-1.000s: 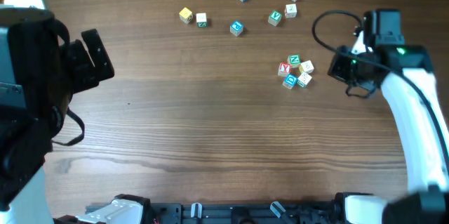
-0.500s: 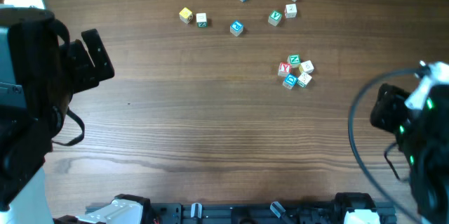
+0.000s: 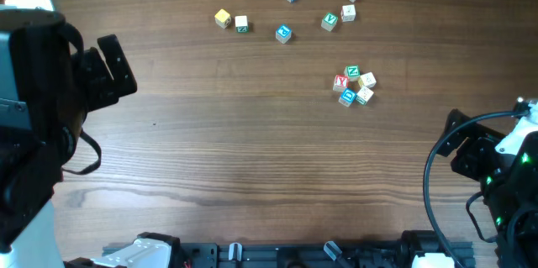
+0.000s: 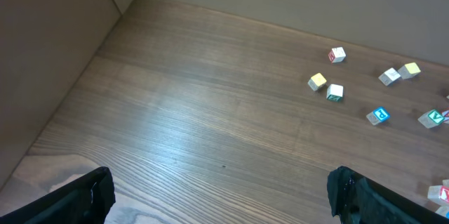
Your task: Form a circle
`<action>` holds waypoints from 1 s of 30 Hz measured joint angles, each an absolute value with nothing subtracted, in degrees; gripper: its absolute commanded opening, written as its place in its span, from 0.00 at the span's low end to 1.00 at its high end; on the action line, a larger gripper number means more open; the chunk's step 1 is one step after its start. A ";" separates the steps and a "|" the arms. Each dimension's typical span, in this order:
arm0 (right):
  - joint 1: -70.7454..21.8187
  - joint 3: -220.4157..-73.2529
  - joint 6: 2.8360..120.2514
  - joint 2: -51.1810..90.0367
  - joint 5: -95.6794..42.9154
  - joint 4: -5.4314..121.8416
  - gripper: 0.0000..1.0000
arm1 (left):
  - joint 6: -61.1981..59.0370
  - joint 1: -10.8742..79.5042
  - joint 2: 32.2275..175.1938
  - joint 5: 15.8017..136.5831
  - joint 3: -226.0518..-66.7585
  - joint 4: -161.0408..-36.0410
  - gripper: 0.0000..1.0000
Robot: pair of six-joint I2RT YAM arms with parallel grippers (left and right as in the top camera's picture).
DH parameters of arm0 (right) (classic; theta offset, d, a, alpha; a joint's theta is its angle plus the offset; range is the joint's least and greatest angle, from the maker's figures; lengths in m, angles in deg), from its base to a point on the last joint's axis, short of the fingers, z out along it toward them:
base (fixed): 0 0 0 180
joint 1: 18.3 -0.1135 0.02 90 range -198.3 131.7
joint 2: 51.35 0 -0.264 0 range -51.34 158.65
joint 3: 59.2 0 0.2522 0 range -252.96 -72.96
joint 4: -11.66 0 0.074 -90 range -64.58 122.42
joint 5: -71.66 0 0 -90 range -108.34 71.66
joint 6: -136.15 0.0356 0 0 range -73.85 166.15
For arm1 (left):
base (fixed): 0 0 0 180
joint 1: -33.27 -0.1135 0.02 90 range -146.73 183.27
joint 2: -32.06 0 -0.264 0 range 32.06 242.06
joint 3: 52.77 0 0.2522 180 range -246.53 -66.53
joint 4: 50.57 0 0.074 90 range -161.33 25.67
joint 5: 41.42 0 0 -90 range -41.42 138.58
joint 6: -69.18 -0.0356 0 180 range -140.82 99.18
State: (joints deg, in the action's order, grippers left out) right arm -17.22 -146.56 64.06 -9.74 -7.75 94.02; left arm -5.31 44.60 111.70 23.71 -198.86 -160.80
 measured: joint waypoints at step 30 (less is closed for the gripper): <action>-16.96 -86.67 65.92 -44.32 -17.30 24.45 1.00 | -5.31 44.60 111.70 23.69 -198.86 -160.82 1.00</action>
